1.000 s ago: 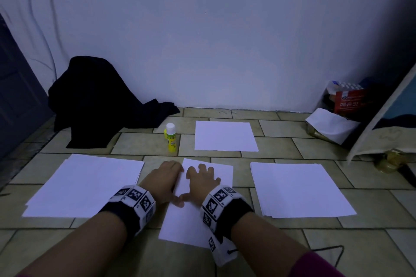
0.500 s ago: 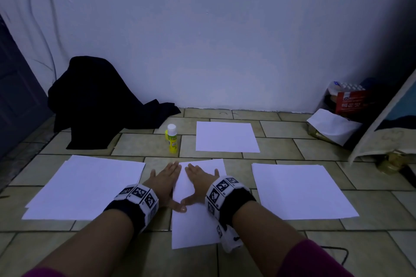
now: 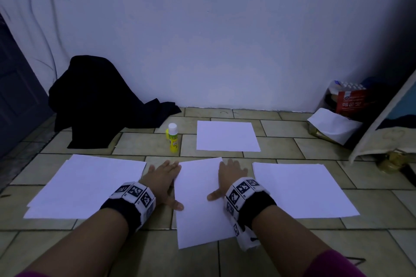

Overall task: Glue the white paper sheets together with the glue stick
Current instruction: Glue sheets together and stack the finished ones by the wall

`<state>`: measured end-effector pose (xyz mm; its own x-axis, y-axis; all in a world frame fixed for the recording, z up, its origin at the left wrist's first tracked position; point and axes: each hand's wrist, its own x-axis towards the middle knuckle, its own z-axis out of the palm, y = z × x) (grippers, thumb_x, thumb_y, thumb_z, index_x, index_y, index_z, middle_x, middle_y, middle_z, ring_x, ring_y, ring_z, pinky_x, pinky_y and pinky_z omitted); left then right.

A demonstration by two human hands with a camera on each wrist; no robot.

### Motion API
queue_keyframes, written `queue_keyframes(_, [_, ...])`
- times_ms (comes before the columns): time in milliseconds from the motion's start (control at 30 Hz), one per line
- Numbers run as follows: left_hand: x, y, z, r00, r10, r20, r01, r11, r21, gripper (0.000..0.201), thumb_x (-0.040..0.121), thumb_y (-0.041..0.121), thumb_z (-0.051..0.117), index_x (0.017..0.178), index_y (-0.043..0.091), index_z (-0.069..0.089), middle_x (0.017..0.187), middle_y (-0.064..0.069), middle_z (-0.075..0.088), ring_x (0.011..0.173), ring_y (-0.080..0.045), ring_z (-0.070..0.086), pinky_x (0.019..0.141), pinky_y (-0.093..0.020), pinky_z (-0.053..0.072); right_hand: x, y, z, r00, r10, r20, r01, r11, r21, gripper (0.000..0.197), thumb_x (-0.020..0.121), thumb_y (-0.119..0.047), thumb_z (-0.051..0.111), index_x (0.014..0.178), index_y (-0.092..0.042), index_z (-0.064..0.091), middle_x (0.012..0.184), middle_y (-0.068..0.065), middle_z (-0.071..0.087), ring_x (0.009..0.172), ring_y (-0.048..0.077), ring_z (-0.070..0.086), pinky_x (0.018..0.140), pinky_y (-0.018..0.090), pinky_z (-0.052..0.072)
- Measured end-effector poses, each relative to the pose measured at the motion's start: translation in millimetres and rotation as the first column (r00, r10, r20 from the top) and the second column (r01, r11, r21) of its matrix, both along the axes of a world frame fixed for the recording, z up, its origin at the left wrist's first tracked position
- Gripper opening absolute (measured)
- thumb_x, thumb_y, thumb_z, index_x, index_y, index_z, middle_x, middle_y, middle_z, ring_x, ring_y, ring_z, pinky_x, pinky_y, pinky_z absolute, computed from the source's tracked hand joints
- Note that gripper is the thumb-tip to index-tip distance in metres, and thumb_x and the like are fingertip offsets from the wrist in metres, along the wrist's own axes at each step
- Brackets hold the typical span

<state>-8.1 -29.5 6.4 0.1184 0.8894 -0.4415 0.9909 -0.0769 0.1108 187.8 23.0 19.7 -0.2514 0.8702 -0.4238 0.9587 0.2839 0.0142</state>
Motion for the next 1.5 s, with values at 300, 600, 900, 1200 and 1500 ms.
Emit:
queue_keyframes(300, [17.2,-5.0,13.4,0.999,-0.021,0.04,0.012,0.978,0.207,0.053,0.094,0.034,0.055,0.144,0.02,0.039,0.143,0.0,0.037,0.13,-0.02,0.036,0.108,-0.031,0.033,-29.8,-18.3,0.4,0.995,-0.03,-0.092,0.028,0.999,-0.026,0.035,0.094,-0.018,0.043,0.128,-0.009,0.049,0.131,0.014,0.041,0.123,0.036,0.036,0.099,0.046,0.039])
queue_keyframes(600, [32.0,-5.4,14.6,0.996,0.003,-0.09,0.007,0.993,0.115,0.077,0.075,0.043,0.078,0.134,0.011,0.041,0.138,-0.009,0.039,0.127,-0.025,0.04,0.101,-0.036,0.043,-60.0,-28.5,-20.6,0.999,-0.008,-0.031,0.004,0.993,-0.114,0.071,0.099,-0.035,0.042,0.153,-0.022,-0.003,0.159,0.009,-0.012,0.146,0.033,-0.009,0.11,0.063,0.011])
queue_keyframes(900, [14.2,-3.5,-9.3,0.99,0.144,0.01,-0.142,0.984,-0.106,0.129,0.076,0.061,0.068,0.148,0.001,-0.021,0.156,-0.011,-0.029,0.146,-0.024,-0.022,0.118,-0.05,-0.002,-43.1,-12.6,-19.4,0.962,0.258,-0.095,-0.271,0.948,-0.166,0.079,0.096,-0.041,0.046,0.152,-0.026,-0.009,0.159,-0.005,-0.016,0.147,0.012,-0.009,0.113,0.061,-0.002])
queue_keyframes(1200, [11.1,-2.8,-13.2,0.993,0.122,0.01,-0.12,0.987,-0.109,0.13,0.075,0.065,0.066,0.148,0.003,-0.022,0.156,-0.01,-0.03,0.146,-0.023,-0.022,0.118,-0.049,-0.003,23.5,26.8,-2.5,0.988,0.148,-0.053,-0.155,0.974,-0.164,0.1,0.088,-0.058,0.054,0.151,-0.018,-0.013,0.159,-0.003,-0.016,0.147,0.016,-0.007,0.115,0.053,0.003])
queue_keyframes(1500, [10.5,-4.5,2.0,0.98,0.131,-0.147,-0.137,0.99,-0.03,0.101,0.083,0.076,0.041,0.154,0.014,0.004,0.162,-0.002,-0.004,0.149,-0.021,0.006,0.115,-0.057,0.013,12.5,15.4,-1.5,0.99,-0.081,-0.115,0.08,0.997,-0.007,0.098,0.071,-0.054,0.076,0.141,-0.007,0.025,0.147,0.014,0.021,0.138,0.028,0.022,0.104,0.045,0.037])
